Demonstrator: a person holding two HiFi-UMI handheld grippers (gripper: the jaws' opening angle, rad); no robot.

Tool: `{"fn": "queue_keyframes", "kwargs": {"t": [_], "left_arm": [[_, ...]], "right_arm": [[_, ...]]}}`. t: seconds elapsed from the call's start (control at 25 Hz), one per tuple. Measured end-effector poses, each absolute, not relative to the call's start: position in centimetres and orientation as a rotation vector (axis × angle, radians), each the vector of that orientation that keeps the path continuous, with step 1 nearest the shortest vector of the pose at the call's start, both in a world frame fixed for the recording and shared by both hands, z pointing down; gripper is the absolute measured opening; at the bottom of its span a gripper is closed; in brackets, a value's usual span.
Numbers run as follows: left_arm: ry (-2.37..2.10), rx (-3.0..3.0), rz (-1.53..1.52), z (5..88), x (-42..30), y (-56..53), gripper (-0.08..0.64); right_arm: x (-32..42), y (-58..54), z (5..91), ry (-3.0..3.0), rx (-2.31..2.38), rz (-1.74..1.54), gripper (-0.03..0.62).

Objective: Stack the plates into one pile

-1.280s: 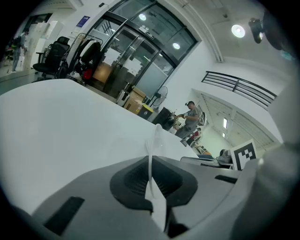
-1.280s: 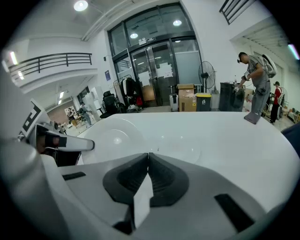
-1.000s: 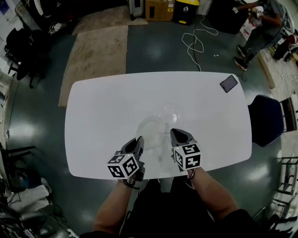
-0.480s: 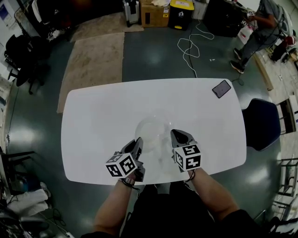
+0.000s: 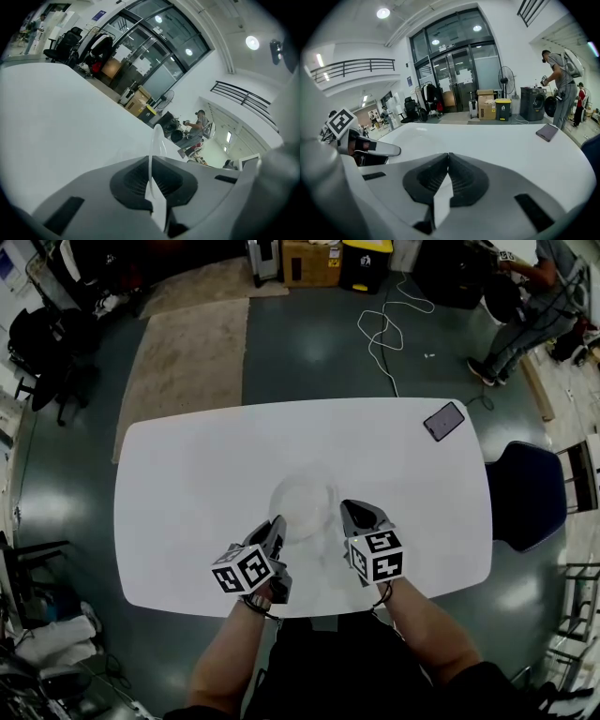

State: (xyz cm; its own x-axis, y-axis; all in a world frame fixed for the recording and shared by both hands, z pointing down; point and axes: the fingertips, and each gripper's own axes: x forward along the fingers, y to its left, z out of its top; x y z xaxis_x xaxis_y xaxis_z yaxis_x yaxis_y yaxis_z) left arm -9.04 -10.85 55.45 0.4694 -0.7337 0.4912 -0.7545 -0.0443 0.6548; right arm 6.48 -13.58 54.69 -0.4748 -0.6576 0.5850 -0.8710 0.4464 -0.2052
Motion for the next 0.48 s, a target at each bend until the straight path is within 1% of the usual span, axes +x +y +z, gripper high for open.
{"fn": "queue_keyframes", "kwargs": {"t": [0.48], "left_arm": [[-1.283,1.655,0.036,58.4,-7.4,-12.9,0.026]], "right_arm": [[8.8,-15.8,57.0,-2.268,1.242,0.736,0.018]]}}
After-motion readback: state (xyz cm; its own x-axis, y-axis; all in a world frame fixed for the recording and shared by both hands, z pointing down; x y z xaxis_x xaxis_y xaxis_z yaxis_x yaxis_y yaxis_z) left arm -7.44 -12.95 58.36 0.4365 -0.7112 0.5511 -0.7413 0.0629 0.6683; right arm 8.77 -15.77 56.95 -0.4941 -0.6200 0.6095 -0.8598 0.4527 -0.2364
